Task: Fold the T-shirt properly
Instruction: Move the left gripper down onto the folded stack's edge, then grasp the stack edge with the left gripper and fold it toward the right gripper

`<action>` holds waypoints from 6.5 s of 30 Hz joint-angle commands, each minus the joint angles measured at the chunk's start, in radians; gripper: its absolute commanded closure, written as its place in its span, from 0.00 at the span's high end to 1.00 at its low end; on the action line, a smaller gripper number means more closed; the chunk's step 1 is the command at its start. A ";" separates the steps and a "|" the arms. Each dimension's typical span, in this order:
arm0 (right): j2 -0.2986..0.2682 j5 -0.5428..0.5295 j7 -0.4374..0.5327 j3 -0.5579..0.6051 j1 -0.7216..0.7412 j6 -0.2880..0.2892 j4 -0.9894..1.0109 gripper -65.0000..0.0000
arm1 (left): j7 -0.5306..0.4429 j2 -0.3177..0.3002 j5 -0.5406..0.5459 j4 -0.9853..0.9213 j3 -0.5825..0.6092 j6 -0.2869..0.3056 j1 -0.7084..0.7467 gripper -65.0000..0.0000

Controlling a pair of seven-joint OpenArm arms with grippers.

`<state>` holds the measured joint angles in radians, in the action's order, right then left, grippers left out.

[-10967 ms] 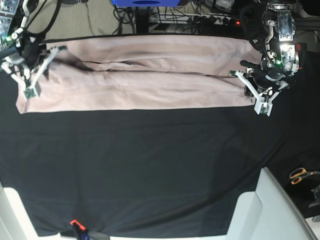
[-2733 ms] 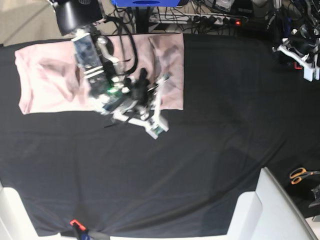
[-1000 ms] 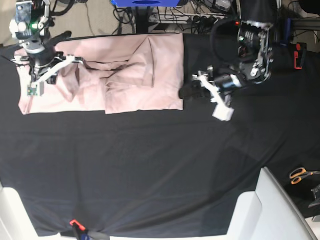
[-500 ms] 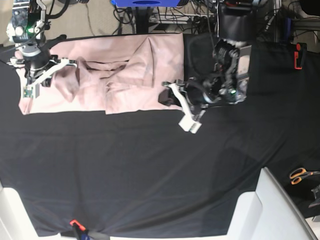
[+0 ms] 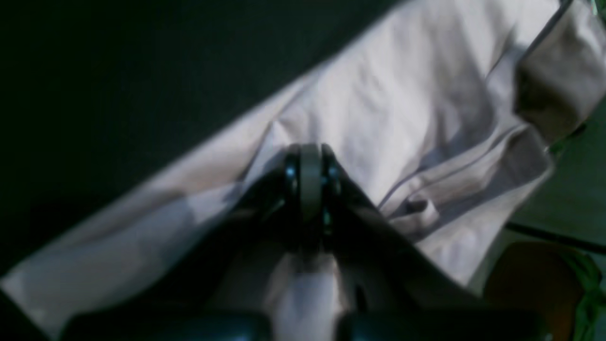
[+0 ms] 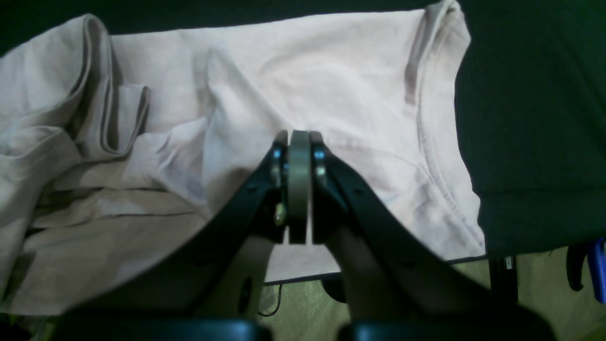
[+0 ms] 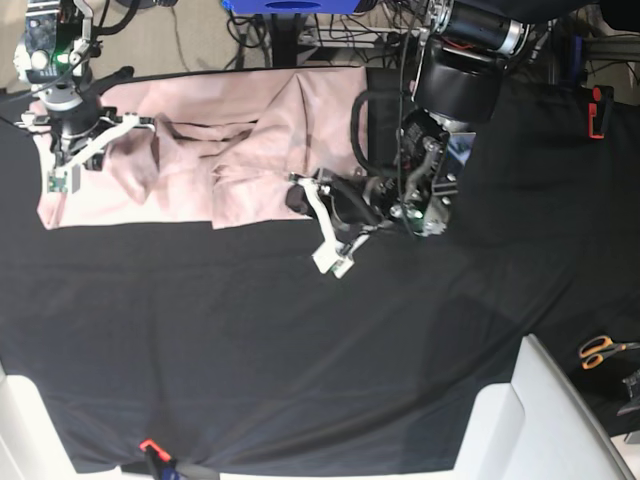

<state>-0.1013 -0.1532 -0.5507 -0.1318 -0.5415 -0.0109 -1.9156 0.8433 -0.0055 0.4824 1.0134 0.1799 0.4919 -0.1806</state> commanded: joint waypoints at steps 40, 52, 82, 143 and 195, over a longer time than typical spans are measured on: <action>0.036 0.002 0.019 -0.007 -0.016 -0.002 -0.020 0.00 | 0.147 0.025 -0.061 0.164 0.163 -0.146 -0.013 0.00; 0.036 0.002 0.019 -0.007 -0.012 -0.002 -0.020 0.00 | 0.265 0.019 -0.063 0.273 0.165 -0.147 0.028 0.00; 0.036 0.002 0.019 -0.007 -0.015 -0.002 -0.020 0.00 | 0.439 -0.067 -0.069 0.598 0.158 -0.339 0.137 0.00; 0.064 0.002 0.019 -0.009 -0.016 -0.002 -0.022 0.00 | 0.370 0.104 -0.061 0.384 0.252 -0.391 0.088 0.00; 0.077 0.002 -0.058 -0.170 0.044 -0.002 -0.022 0.00 | 0.317 -0.032 0.299 0.331 0.611 -0.850 -0.052 0.00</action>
<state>-0.0185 -0.1528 -0.6285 -0.2974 -0.4973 -0.0109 -1.9175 1.1622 -0.0441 0.7650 1.3300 0.7933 -0.3630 -0.2169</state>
